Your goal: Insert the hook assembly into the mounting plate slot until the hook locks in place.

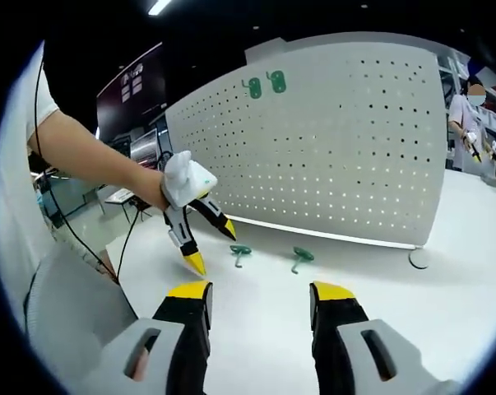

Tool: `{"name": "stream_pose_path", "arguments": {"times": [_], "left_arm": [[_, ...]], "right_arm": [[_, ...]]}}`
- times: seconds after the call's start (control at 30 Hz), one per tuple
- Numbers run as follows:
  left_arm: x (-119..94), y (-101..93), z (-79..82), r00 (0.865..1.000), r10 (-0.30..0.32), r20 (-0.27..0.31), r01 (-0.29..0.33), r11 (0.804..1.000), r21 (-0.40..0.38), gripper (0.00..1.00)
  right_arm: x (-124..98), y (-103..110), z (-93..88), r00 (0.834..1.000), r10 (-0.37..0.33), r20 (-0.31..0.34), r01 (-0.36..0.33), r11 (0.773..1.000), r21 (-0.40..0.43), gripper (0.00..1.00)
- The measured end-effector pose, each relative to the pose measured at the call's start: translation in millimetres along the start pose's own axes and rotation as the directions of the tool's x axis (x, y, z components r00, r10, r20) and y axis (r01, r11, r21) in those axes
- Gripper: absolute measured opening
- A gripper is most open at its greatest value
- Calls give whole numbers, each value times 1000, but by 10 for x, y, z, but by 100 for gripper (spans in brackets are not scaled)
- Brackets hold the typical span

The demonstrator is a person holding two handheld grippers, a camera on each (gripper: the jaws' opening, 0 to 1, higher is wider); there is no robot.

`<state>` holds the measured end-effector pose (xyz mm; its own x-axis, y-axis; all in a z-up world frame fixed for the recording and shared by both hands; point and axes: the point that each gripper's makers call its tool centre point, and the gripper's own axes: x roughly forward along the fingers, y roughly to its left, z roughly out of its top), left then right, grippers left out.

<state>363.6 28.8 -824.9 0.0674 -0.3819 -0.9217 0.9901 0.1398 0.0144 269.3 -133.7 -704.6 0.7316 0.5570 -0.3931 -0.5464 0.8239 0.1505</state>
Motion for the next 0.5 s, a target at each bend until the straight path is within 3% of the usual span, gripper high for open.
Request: {"name": "stream_pose_path", "arguments": {"times": [0.5], "left_arm": [[91,77,25,1000,-17,9,18,1000,-12,60]], "right_arm": [[-9,-24,-8,1000,-14,1,14,1000,13,44]]}}
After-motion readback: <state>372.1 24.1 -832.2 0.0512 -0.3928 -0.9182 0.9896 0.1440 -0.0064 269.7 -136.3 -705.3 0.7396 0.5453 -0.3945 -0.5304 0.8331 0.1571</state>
